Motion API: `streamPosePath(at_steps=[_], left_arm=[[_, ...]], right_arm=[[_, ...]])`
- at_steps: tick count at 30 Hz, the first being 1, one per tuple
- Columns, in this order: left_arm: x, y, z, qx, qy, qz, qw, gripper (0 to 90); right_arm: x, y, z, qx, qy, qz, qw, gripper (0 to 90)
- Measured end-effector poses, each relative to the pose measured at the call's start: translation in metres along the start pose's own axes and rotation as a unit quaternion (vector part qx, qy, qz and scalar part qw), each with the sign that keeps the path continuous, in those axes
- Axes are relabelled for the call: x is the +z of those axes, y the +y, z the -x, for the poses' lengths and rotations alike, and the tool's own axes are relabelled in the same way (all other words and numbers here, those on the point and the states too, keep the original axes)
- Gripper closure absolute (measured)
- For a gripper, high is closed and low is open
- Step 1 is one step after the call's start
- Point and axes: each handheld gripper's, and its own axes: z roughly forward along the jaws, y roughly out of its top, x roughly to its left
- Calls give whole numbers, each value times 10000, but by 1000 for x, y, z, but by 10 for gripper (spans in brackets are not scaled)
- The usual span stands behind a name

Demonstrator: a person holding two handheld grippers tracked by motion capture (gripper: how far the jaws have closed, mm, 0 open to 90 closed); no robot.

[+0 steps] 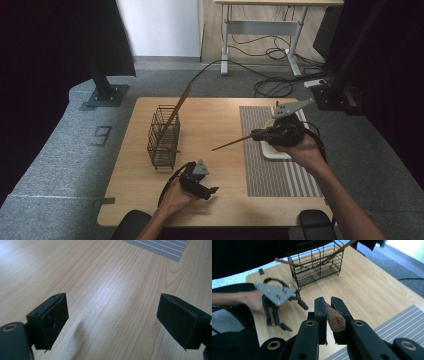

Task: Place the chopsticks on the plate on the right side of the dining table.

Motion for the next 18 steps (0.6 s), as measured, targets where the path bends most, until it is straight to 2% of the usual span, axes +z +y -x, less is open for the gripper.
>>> streamPosePath(at_steps=[7,15,18], left_arm=[[-10,1,-5,58,55,157,9998,161],[-14,3,-4,113,-114,390,9991,220],[-14,5,-1,219,-193,450,9986,261]], right_arm=[[3,-23,-1,89,94,-129,9998,824],[11,-42,-9,149,323,-247,9991,824],[18,-46,-12,169,441,-282,9985,824]])
